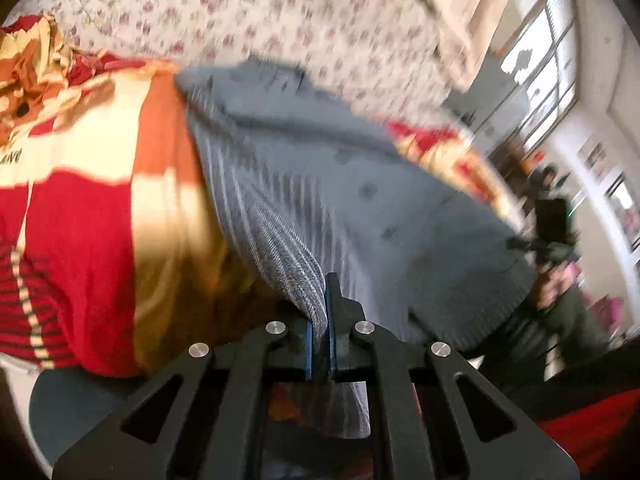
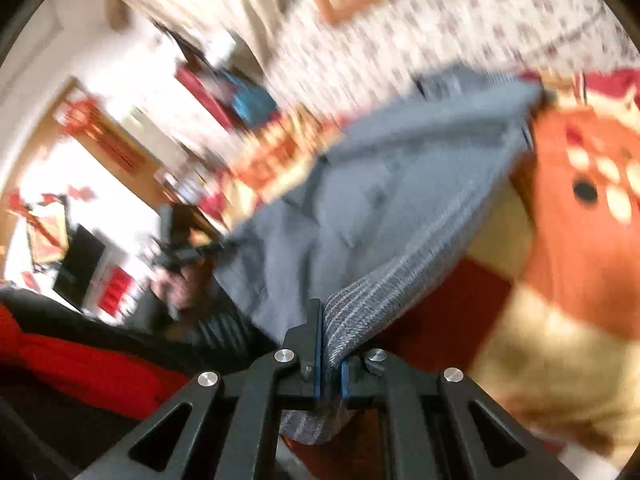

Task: Fold large clothes

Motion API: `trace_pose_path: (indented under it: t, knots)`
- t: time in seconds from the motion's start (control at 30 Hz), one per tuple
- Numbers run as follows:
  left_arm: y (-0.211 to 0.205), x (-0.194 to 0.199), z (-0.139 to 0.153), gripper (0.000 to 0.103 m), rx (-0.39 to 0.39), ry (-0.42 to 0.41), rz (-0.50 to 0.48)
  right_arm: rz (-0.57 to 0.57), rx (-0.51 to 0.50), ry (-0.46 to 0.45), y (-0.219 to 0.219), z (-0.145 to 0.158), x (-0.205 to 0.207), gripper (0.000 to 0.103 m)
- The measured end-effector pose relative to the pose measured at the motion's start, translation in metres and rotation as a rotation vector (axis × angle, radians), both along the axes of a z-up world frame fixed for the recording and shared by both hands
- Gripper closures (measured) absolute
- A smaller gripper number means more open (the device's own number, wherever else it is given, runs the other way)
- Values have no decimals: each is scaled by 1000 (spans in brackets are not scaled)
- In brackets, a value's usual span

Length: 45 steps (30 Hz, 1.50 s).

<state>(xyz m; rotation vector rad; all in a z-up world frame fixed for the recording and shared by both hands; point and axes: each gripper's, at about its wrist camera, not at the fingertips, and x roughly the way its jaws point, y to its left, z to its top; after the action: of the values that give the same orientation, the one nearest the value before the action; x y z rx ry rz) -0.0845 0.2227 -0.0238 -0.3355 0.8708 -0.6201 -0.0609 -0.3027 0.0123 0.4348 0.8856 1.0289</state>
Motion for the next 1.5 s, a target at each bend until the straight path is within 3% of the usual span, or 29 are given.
trace_pose_path:
  t: [0.13, 0.37, 0.47, 0.53, 0.6, 0.7, 0.8, 0.93, 1.27, 1.33, 1.43, 1.5]
  knots:
    - [15, 19, 34, 99, -109, -67, 106, -95, 82, -86, -6, 21, 12, 97]
    - [25, 85, 86, 99, -125, -79, 369, -318, 136, -131, -27, 46, 71, 97]
    - [33, 121, 96, 99, -119, -35, 494, -426, 144, -121, -38, 55, 106, 97]
    - [35, 138, 94, 99, -115, -13, 531, -503, 123, -116, -40, 56, 140, 98]
    - [26, 165, 93, 99, -63, -13, 551, -561, 70, -102, -36, 51, 168, 98]
    - [11, 206, 82, 99, 46, -25, 579, -617, -26, -83, -23, 36, 211, 98]
    - [8, 246, 59, 99, 82, 1, 630, -644, -116, -65, -8, 15, 249, 98]
    - [6, 291, 25, 99, 111, 55, 695, -641, -161, -47, 5, -9, 285, 98]
    - [-9, 349, -38, 96, 174, 137, 736, -662, -148, 173, 0, -91, 352, 97]
    - [-7, 360, -44, 94, 153, 157, 722, -658, -147, 235, 0, -103, 362, 88]
    - [-3, 374, -55, 87, 133, 209, 681, -648, -53, 302, -4, -114, 368, 58]
    - [1, 378, -61, 80, 94, 233, 649, -650, -19, 320, -6, -112, 366, 52]
